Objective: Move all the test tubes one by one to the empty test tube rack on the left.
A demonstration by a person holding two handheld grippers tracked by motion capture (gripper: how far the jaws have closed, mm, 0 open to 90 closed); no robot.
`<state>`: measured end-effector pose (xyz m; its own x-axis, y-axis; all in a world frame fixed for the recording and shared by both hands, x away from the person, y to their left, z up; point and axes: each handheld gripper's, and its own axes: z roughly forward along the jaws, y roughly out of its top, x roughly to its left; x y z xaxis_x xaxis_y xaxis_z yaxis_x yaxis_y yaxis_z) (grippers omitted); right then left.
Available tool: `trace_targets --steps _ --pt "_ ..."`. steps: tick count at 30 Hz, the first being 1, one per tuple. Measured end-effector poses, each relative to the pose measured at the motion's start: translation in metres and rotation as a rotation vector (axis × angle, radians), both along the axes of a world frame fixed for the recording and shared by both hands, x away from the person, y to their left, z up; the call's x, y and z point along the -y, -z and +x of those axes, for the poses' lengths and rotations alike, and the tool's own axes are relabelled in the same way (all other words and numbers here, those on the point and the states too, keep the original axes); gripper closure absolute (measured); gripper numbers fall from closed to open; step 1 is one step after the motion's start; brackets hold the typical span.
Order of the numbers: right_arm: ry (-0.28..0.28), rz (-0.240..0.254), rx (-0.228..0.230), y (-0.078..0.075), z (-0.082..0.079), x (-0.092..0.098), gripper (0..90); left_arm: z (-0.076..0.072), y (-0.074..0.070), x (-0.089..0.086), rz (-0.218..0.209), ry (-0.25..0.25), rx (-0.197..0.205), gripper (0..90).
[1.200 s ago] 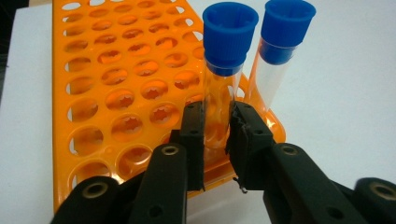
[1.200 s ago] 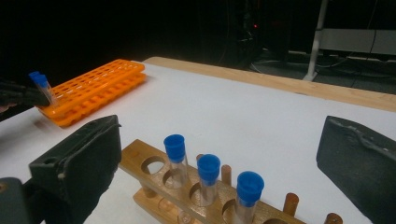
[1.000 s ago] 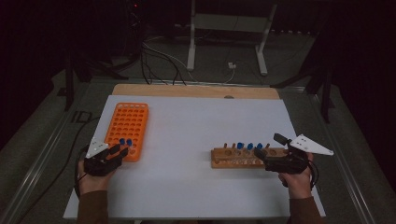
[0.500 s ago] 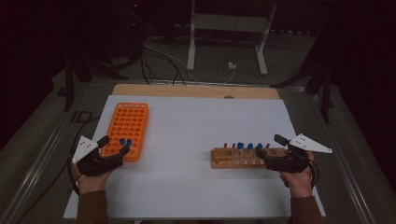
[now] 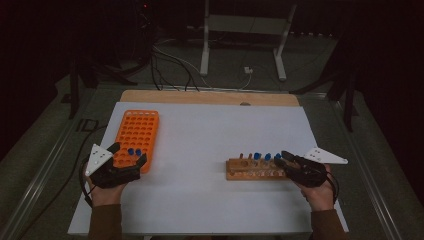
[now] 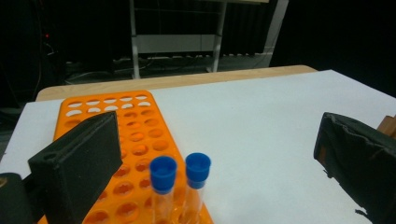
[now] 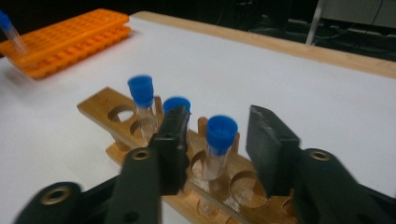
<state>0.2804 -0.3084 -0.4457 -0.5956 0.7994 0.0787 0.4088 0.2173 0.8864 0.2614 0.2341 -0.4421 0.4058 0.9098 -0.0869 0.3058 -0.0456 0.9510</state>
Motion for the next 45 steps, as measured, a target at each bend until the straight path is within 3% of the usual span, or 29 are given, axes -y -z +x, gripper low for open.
trace_targets --steps 5,10,22,29,45 --pt "-0.007 -0.023 -0.026 0.006 0.002 -0.001 70.4 0.0 -0.002 0.004 -0.008 0.008 0.011 1.7" --pt "-0.013 -0.037 -0.04 0.009 0.003 -0.004 72.7 0.0 -0.004 0.007 -0.011 0.022 0.01 1.8" --pt "-0.006 -0.058 -0.038 0.014 0.006 -0.011 72.8 0.0 -0.005 0.015 -0.014 0.053 0.008 1.9" --pt "-0.001 -0.076 -0.026 0.014 0.006 -0.013 77.5 0.0 -0.006 0.018 -0.019 0.067 0.004 1.8" --pt "0.015 0.004 0.011 -0.005 -0.001 -0.001 77.6 0.003 -0.003 0.028 -0.005 0.107 -0.015 1.9"
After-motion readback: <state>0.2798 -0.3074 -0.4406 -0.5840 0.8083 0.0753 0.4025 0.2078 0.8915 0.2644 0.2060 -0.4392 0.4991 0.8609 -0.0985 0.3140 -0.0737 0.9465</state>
